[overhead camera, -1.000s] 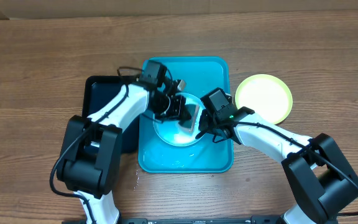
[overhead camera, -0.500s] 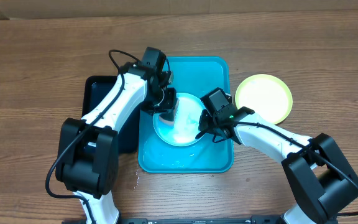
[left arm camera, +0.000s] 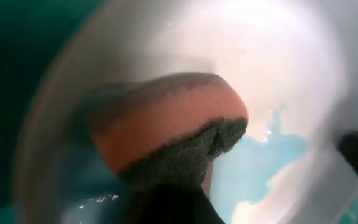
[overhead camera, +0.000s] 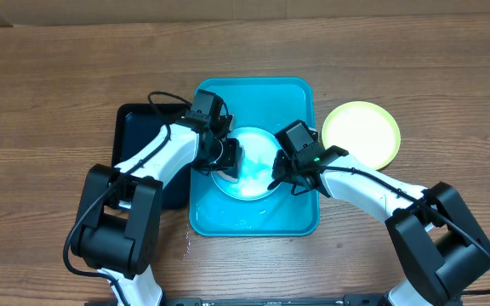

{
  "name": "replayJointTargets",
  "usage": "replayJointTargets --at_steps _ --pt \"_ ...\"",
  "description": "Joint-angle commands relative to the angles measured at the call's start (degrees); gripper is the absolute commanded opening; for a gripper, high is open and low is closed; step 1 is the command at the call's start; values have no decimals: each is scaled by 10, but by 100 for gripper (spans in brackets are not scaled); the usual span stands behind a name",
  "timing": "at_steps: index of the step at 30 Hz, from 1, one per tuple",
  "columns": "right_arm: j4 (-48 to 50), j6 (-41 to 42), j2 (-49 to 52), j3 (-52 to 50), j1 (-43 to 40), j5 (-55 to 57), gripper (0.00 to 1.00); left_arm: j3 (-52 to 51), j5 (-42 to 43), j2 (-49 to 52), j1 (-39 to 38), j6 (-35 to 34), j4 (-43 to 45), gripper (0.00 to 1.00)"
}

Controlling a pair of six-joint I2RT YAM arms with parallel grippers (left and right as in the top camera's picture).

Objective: Clean dirty plates on tray and stack at the side
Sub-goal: 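Scrub the white plate with the sponge while the right gripper holds its rim, then carry the sponge left, drop it on the black tray, raise left arm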

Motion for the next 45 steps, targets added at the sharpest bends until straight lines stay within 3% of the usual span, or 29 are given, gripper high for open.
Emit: replayJointTargets --at_steps 1,5,11,18,24,30,39,40,43,45 --pt "3 -3 -3 10 3 -1 4 -19 142 16 -12 11 16 4" --pt "2 -3 -3 10 3 -1 4 16 198 15 -3 11 11 4" --pt "1 -3 -3 10 3 -1 9 114 196 -3 29 48 -90 4" --pt "1 -3 -3 10 3 -1 10 184 9 -54 91 66 -228 4" --pt "1 -3 -3 10 3 -1 9 182 -125 -78 150 23 -306 4" --pt "1 -3 -3 10 3 -1 9 131 -188 -78 172 10 -295 4" --pt "1 -3 -3 10 3 -1 10 1 -211 -77 172 2 -182 4" --pt "1 -3 -3 10 3 -1 10 -3 -209 -77 172 2 -177 7" --pt "1 -3 -3 10 3 -1 14 8 -197 -78 172 2 -188 47" --pt "2 -3 -3 10 3 -1 16 29 -179 -78 172 5 -209 51"
